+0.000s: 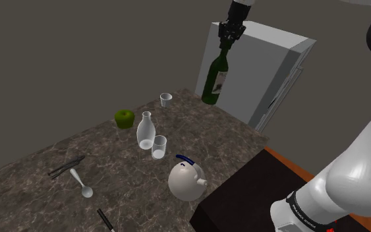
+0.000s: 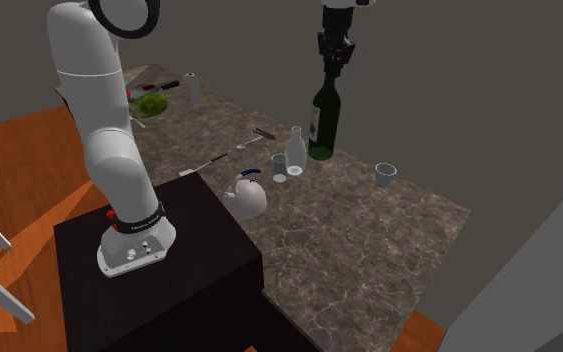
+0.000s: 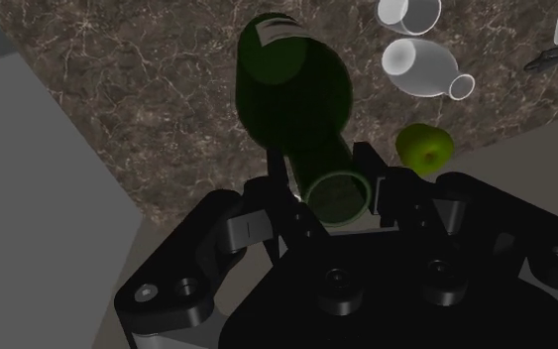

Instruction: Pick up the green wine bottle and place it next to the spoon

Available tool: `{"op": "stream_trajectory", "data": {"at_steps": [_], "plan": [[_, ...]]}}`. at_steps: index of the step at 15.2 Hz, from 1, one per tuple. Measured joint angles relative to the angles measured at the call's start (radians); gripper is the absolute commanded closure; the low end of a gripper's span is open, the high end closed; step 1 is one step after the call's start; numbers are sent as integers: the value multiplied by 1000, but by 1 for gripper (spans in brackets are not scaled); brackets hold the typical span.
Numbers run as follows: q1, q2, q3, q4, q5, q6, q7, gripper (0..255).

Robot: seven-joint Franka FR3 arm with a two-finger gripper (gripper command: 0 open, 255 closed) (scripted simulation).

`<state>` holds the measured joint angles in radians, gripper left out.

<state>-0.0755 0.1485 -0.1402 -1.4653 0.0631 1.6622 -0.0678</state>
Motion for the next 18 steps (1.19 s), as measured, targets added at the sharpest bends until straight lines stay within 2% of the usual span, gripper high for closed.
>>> {"op": "stream_trajectory", "data": {"at_steps": [5, 14, 18], "plan": [[58, -19, 41, -106, -13, 91, 95, 255], [164, 49, 115, -156, -30, 216, 272, 255], [208, 109, 141, -135, -40, 257, 344, 255]]}}
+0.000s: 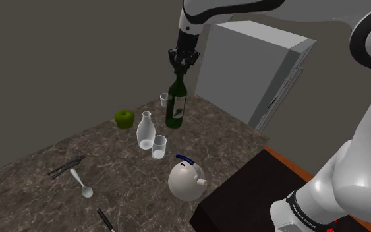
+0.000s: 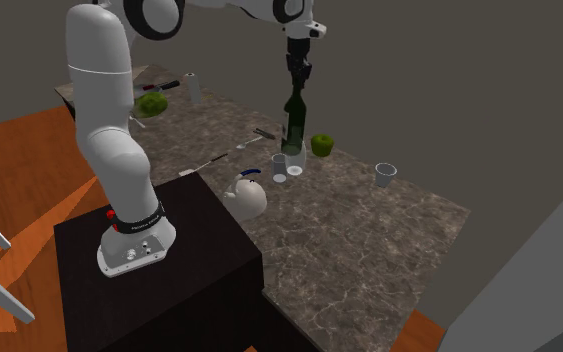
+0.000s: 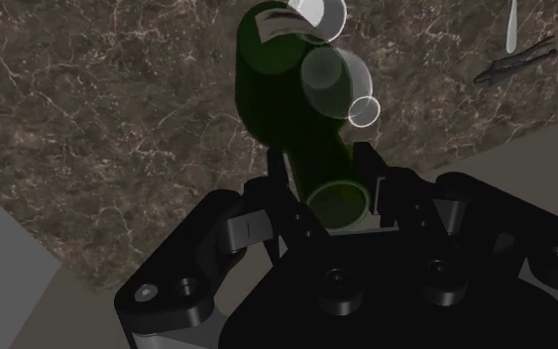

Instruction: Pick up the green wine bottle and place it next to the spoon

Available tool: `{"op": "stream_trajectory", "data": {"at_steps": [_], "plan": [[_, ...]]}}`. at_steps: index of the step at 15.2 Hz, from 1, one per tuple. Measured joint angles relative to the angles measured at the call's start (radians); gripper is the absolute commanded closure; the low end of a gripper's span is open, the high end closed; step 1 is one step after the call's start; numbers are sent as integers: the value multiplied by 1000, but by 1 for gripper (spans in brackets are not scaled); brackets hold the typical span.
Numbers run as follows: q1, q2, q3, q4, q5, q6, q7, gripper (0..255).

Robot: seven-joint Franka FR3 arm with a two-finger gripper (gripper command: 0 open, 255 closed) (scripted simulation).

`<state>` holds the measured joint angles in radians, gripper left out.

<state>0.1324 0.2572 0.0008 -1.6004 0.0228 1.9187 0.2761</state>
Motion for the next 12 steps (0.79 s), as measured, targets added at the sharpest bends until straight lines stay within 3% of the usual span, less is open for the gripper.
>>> {"op": "stream_trajectory", "data": {"at_steps": [12], "plan": [[146, 242, 55, 172, -42, 73, 208, 255]]}}
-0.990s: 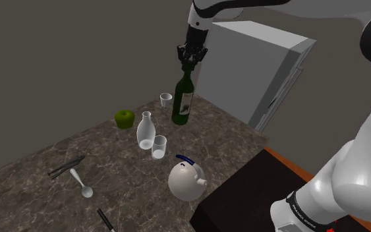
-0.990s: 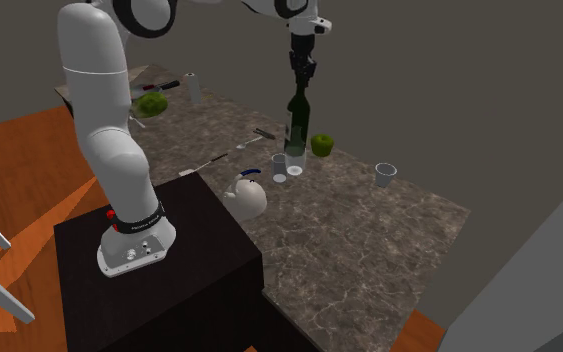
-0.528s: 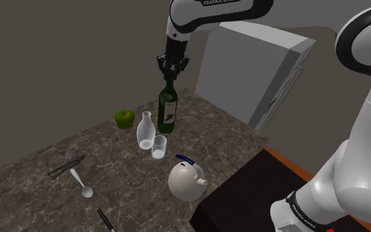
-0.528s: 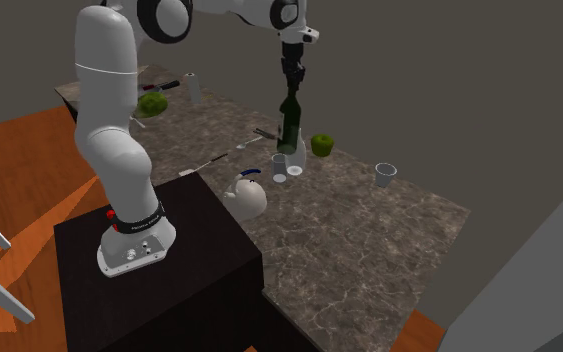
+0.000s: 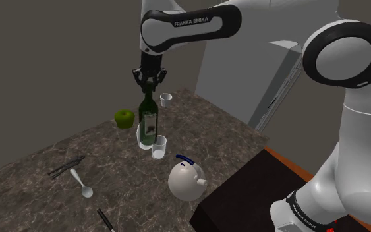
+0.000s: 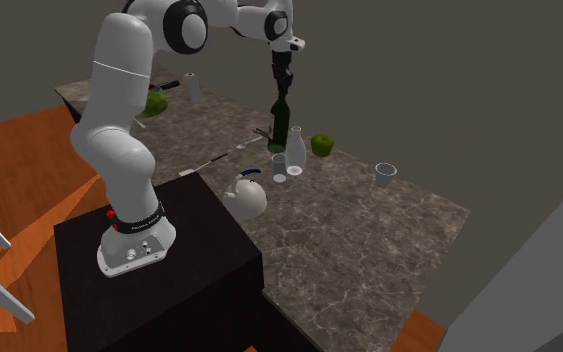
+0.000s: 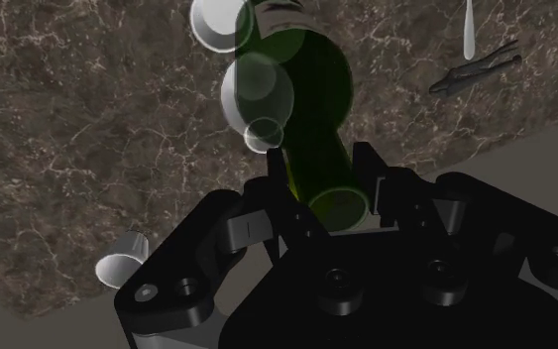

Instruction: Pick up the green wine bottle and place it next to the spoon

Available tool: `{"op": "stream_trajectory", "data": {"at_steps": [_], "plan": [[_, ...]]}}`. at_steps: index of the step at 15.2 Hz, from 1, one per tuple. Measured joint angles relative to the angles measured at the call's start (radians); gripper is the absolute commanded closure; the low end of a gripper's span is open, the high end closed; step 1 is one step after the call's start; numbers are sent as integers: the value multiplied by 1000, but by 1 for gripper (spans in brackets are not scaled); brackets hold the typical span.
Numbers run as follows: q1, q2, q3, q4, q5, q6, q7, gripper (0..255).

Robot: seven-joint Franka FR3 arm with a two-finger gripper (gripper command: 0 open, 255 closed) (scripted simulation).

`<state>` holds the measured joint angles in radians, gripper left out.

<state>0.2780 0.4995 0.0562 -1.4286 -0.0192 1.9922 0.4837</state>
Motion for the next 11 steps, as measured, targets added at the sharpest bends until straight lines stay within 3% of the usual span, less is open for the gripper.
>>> {"op": "stream_trajectory", "data": {"at_steps": [7, 11], "plan": [[90, 194, 13, 205, -25, -12, 102, 255], [141, 358, 14, 428, -37, -71, 148, 255]]}}
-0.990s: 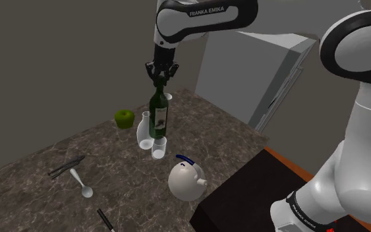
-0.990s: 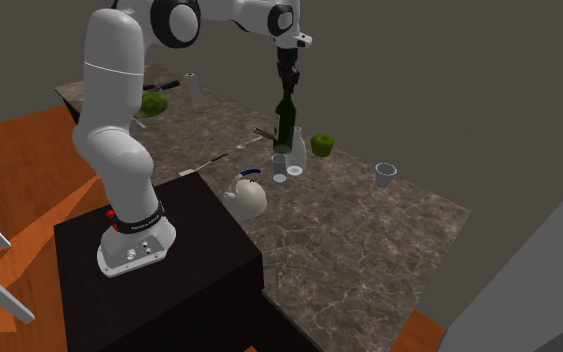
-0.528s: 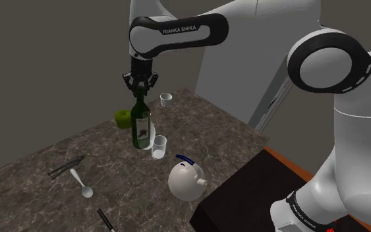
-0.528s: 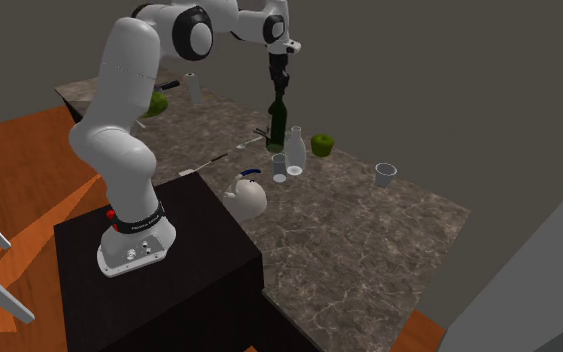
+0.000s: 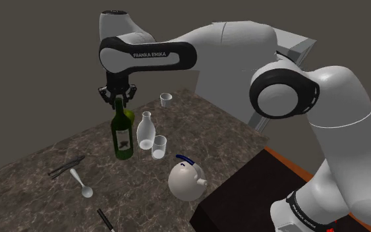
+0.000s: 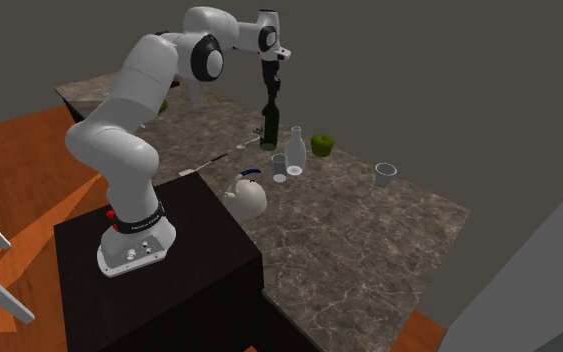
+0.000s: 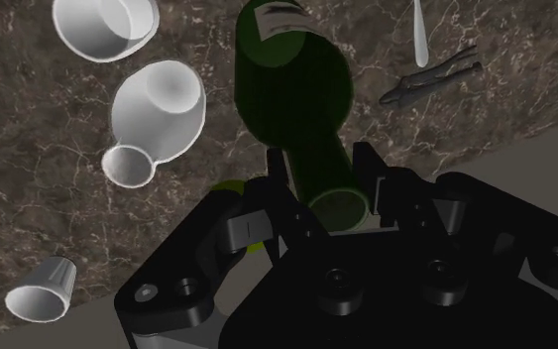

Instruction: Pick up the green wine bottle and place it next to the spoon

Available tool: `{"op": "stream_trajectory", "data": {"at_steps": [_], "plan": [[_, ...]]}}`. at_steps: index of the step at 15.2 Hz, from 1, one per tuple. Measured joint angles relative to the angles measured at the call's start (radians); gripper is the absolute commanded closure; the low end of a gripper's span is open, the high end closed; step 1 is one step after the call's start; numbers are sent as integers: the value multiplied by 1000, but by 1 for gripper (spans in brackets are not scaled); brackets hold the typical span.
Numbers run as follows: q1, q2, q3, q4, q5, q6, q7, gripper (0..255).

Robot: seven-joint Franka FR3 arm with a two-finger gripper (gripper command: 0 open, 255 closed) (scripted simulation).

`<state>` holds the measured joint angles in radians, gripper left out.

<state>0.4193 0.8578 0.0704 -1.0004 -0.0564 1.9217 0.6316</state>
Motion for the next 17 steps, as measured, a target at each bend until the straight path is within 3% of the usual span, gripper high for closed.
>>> {"op": "stream_trajectory", "data": {"at_steps": [17], "plan": [[8, 85, -3, -49, -5, 134, 11, 255]]}}
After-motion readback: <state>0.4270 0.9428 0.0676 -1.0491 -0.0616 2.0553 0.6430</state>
